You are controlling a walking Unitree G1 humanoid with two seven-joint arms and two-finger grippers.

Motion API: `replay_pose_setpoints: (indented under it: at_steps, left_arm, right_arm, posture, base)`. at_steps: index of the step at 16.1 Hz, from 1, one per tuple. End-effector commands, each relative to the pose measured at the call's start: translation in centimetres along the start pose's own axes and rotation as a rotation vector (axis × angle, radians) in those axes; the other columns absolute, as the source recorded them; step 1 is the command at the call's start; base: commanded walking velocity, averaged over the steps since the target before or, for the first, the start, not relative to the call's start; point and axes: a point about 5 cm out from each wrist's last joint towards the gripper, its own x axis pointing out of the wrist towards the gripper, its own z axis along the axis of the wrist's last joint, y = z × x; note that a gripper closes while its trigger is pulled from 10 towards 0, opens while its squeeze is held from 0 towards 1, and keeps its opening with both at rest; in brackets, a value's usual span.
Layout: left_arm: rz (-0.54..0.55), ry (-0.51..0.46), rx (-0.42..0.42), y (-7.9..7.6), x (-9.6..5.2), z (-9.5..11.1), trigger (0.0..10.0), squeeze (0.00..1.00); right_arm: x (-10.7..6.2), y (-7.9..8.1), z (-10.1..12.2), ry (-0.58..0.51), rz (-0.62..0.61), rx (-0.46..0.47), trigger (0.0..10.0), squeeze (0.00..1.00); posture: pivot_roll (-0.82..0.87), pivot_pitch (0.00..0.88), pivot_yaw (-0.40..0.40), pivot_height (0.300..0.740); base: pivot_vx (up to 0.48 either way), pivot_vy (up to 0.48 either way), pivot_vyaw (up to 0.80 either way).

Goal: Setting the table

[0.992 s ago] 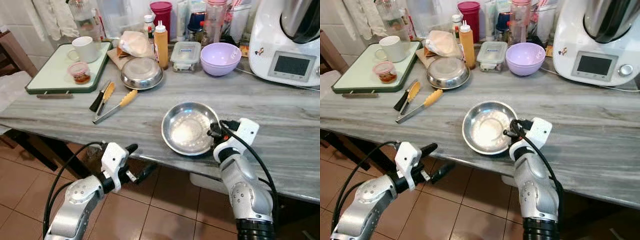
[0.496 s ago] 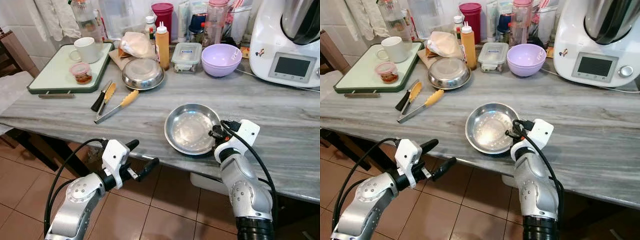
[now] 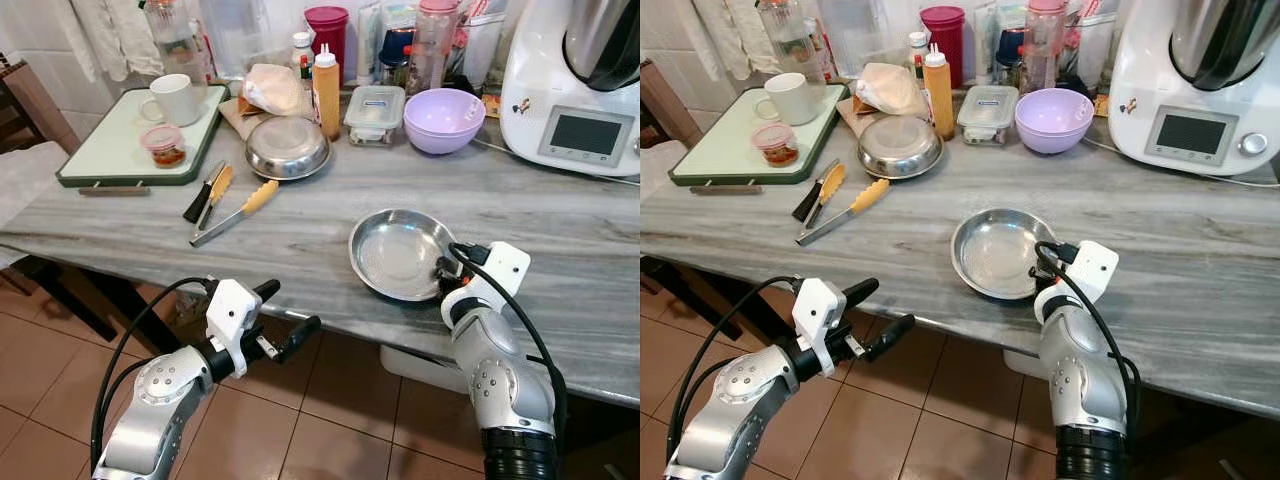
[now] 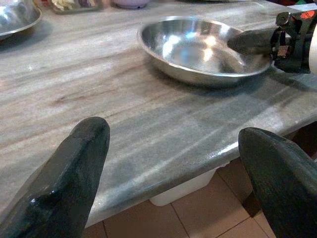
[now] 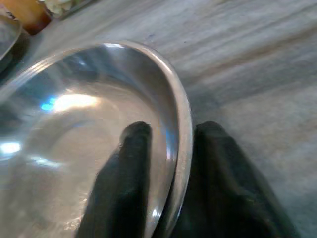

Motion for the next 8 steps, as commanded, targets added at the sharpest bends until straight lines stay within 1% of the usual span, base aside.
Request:
replay_pose_setpoints:
  at_steps: [1, 3, 4, 6, 8]
  left_arm:
    - [-0.003, 0.010, 0.013, 0.0, -0.1, 0.2, 10.0, 0.00]
    - [0.001, 0.009, 0.014, 0.0, 0.0, 0.2, 10.0, 0.00]
    - [0.002, 0.010, 0.015, 0.0, 0.0, 0.2, 10.0, 0.00]
    - [0.004, 0.014, 0.016, 0.1, 0.3, 0.1, 10.0, 0.00]
    - [0.007, 0.019, 0.017, 0.2, 0.5, 0.0, 10.0, 0.00]
  right_arm:
    - [0.0, -0.3, -0.8, 0.044, -0.014, -0.036, 10.0, 1.00]
    - [0.1, 0.6, -0.5, 0.050, 0.022, -0.084, 10.0, 1.00]
    - [0.1, 1.4, -0.3, 0.040, 0.067, -0.085, 10.0, 1.00]
    - [0.0, 2.5, -0.3, 0.063, 0.134, -0.073, 10.0, 1.00]
    - [-0.1, 2.5, -0.5, 0.074, 0.146, -0.047, 10.0, 1.00]
  posture:
    - [-0.06, 0.078, 0.077, 0.740]
    - [-0.06, 0.077, 0.076, 0.740]
    - [-0.06, 0.075, 0.075, 0.740]
    - [-0.06, 0.075, 0.075, 0.740]
    - [-0.06, 0.074, 0.075, 0.740]
  base:
    - [0.000, 0.000, 0.00]
    - [0.000, 0.000, 0.00]
    - [0.000, 0.000, 0.00]
    - [0.000, 0.000, 0.00]
    - [0.000, 0.000, 0.00]
